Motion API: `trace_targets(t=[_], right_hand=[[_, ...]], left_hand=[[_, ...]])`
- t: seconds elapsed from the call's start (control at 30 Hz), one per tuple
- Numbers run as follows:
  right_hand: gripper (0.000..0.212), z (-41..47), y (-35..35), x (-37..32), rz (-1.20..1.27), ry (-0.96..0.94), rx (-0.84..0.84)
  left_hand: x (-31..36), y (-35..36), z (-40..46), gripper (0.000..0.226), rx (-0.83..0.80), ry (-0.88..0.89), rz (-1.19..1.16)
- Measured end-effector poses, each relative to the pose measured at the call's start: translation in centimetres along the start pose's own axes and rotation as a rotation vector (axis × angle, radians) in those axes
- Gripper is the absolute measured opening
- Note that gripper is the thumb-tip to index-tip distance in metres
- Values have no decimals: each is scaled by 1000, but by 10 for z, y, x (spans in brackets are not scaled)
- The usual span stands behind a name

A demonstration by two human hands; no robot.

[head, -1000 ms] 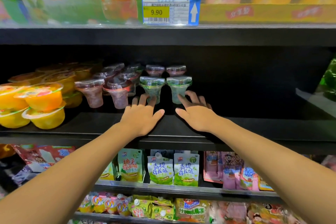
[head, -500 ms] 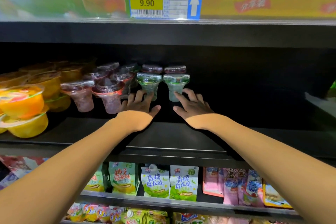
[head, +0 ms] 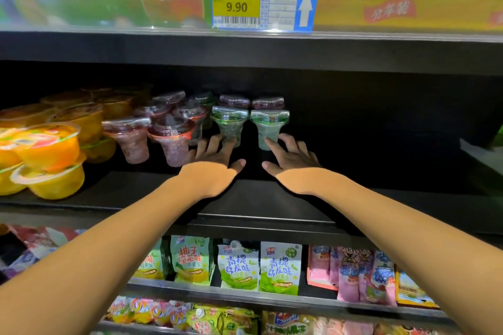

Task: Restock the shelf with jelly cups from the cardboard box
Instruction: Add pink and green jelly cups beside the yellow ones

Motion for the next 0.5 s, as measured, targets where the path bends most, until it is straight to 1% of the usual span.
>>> trace_targets(t=[0.1, 0.2, 0.33, 0.43, 0.5], right_hand=[[66, -14, 1, -8, -9, -13, -14], [67, -31, 3, -18, -46, -13, -8], [67, -61, 9, -43, -92, -19, 96], [67, -83, 18, -68, -167, 12, 129], [67, -99, 27, -89, -135, 33, 114]], left_hand=[[-4, 1, -13, 62, -5, 36, -24], [-9, 0, -34, 65, -17, 66, 54], [-23, 0, -67, 67, 79, 138, 180], [-43, 6, -95, 69, 87, 223, 171], [-61, 10, -115, 69, 73, 259, 148]])
Point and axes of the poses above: each hand's wrist, its own z-axis towards the middle knuckle, its own y-axis out of the palm, x = y × z, the point moved 1 cm from there along z, towards the middle knuckle, and after that the axes turned 13 degrees about -x, right-handed, at the moved point
